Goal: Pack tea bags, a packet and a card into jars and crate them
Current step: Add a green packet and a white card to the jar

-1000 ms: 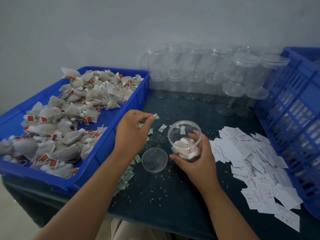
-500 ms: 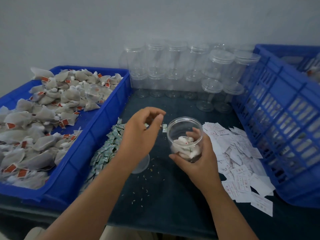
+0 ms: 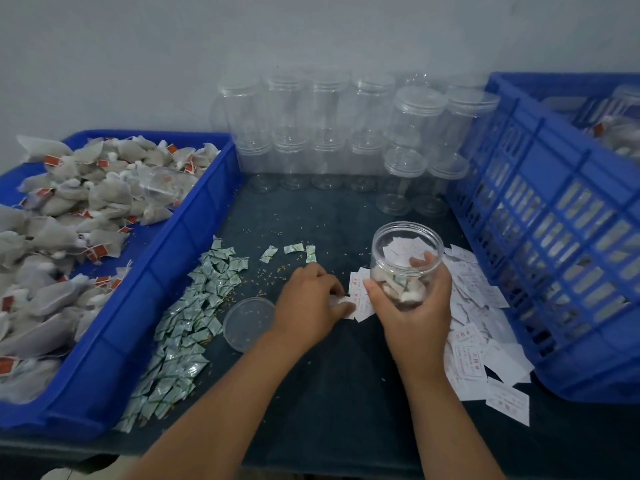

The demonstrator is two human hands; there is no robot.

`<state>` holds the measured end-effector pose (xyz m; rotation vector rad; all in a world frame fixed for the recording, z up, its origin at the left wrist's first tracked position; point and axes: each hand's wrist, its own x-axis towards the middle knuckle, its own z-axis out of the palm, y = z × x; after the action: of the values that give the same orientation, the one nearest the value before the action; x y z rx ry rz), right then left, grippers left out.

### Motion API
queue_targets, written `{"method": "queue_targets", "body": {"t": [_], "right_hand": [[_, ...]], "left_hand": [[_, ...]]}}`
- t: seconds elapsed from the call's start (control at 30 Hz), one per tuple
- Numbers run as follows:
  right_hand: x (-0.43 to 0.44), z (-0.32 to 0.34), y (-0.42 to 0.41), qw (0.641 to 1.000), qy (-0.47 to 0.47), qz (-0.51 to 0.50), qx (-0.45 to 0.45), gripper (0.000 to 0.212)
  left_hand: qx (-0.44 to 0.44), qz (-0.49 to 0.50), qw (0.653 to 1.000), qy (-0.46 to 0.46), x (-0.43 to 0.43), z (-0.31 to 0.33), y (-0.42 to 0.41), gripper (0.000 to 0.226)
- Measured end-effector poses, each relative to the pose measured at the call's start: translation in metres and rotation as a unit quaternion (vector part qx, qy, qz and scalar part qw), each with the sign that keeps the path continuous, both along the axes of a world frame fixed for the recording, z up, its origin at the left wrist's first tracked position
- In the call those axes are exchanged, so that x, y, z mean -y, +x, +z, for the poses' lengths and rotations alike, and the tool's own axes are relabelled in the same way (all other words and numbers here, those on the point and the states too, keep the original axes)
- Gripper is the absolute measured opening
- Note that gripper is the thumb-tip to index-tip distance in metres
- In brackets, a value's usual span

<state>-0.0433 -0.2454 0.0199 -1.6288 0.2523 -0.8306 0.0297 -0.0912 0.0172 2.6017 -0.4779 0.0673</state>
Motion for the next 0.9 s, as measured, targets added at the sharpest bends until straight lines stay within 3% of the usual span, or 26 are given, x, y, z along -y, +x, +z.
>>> {"method": "queue_targets", "body": {"t": [0.13,0.23,0.33,0.4,0.47,0.53,0.6,0.67,0.77,0.83,0.9], "right_hand": [[-0.003,0.001,-0.001,0.999,-0.013,0.041,0.003,0.074],[-0.005,0.002,-0.005,0.996,-0.014,0.092,-0.003,0.072],[-0.008,-0.001,-0.008,0.99,-0.027,0.138,-0.011,0.076],[-0.011,-0.001,-0.008,0.987,-0.038,0.158,-0.015,0.078],[-0.015,-0.001,-0.009,0.984,-0.049,0.17,-0.018,0.078],[-0.018,0.0,-0.011,0.983,-0.056,0.175,-0.02,0.079],[-0.018,0.001,-0.011,0.981,-0.063,0.184,-0.026,0.08],[-0.018,0.001,-0.01,0.979,-0.067,0.192,-0.026,0.079],[-0.017,0.0,-0.01,0.981,-0.051,0.188,-0.016,0.078],[-0.018,0.0,-0.011,0.982,-0.046,0.182,-0.007,0.079],[-0.018,0.001,-0.012,0.982,-0.055,0.183,-0.001,0.081]], "left_hand": [[-0.048,0.033,0.996,-0.064,-0.002,0.006,0.001,0.023],[-0.061,0.066,0.981,-0.172,-0.014,0.025,0.0,0.012],[0.032,0.104,0.942,-0.318,-0.026,0.061,-0.007,0.003],[0.099,0.075,0.915,-0.383,-0.028,0.085,-0.015,0.01],[0.151,-0.004,0.927,-0.343,-0.026,0.101,-0.024,0.022],[0.173,-0.087,0.953,-0.234,-0.023,0.109,-0.029,0.029],[0.153,-0.136,0.973,-0.107,-0.021,0.11,-0.032,0.029],[0.114,-0.168,0.978,-0.036,-0.023,0.106,-0.033,0.031],[0.081,-0.18,0.969,-0.148,-0.025,0.102,-0.039,0.036],[0.091,-0.11,0.95,-0.278,-0.028,0.097,-0.041,0.03],[0.098,-0.008,0.939,-0.329,-0.037,0.091,-0.037,0.021]]}}
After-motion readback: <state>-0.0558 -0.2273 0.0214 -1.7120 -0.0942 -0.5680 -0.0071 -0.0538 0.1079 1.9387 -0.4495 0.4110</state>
